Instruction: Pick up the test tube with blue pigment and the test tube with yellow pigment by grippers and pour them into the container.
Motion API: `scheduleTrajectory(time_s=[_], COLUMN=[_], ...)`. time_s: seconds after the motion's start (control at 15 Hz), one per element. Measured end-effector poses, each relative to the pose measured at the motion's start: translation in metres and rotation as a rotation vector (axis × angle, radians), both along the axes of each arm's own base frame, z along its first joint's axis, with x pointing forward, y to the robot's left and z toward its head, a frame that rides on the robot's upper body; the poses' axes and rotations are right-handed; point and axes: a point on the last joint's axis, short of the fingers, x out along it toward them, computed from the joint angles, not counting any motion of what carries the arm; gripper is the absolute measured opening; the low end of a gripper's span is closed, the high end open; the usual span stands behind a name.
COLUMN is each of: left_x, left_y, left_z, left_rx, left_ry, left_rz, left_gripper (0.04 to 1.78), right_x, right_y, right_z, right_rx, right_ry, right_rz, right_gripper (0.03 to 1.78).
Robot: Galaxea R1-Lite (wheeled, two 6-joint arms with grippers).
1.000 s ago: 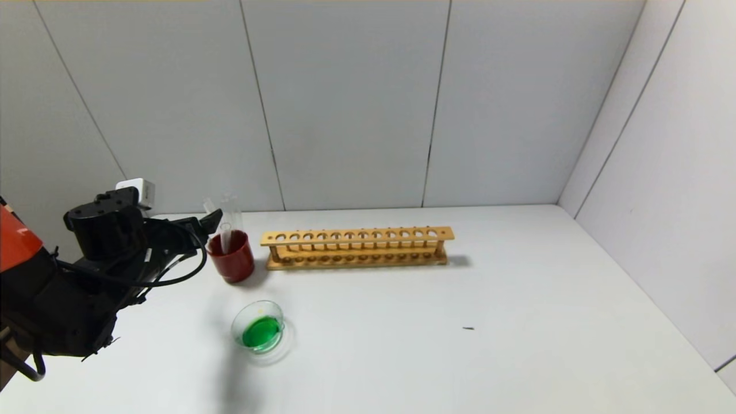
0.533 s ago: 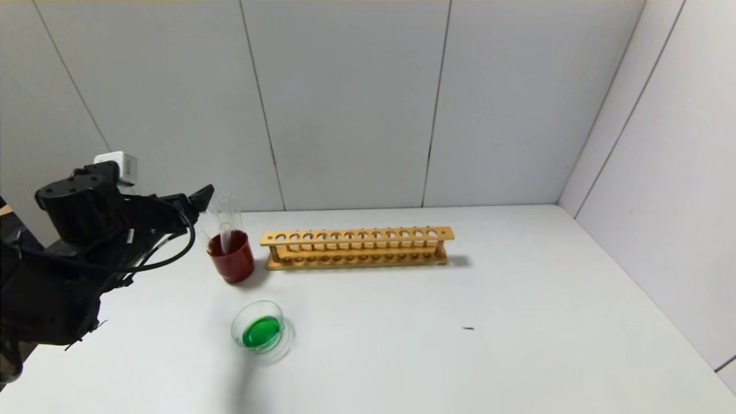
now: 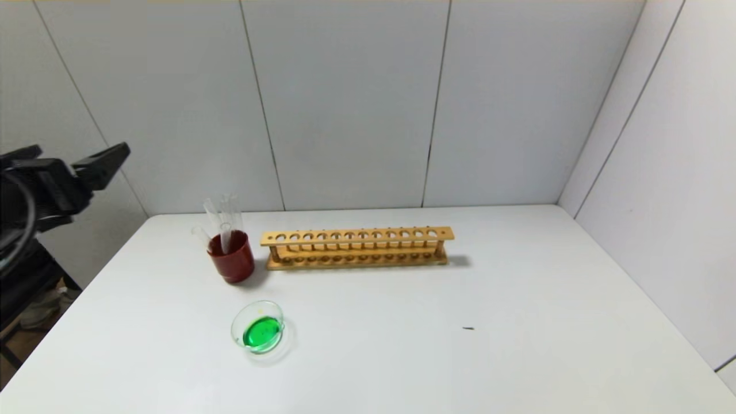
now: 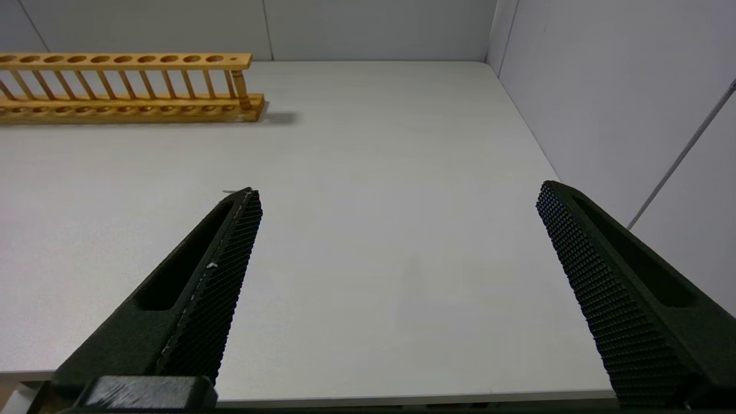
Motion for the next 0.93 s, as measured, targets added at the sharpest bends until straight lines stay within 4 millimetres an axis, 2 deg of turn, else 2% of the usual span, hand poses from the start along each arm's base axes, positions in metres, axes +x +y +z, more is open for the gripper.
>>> scheduleTrajectory(time_s=[0.13, 0.2, 0.27, 0.4, 0.47, 0.6, 0.8, 0.93], left_x=[-0.060, -0.095, -0.125, -0.176, -0.192, -0.210, -0.201, -0.194], left_y=[0.000, -0.001, -0.001, -0.002, -0.002, -0.003, -0.003, -0.003], left_z=[0.010, 0.008, 0.002, -0.022, -0.037, -0.076, -0.127, -0.149], left_rx=[0.013, 0.018, 0.023, 0.035, 0.040, 0.046, 0.058, 0.082], left_ry=[-0.048, -0.074, -0.096, -0.129, -0.135, -0.122, -0.132, -0.110], left_rz=[-0.002, -0.007, -0.019, -0.051, -0.065, -0.086, -0.076, -0.063], left_gripper=[1.75, 1.75, 1.75, 1.75, 1.75, 1.75, 1.75, 1.75], right_x=[0.000, 0.000, 0.000, 0.000, 0.000, 0.000, 0.000, 0.000], right_y=[0.000, 0.000, 0.000, 0.000, 0.000, 0.000, 0.000, 0.000], right_z=[0.000, 0.000, 0.000, 0.000, 0.000, 0.000, 0.000, 0.000], right_rx=[0.000, 0.000, 0.000, 0.000, 0.000, 0.000, 0.000, 0.000], right_ry=[0.000, 0.000, 0.000, 0.000, 0.000, 0.000, 0.000, 0.000], right_rz=[0.000, 0.000, 0.000, 0.000, 0.000, 0.000, 0.000, 0.001], right_gripper=[1.75, 1.75, 1.75, 1.75, 1.75, 1.75, 1.75, 1.75])
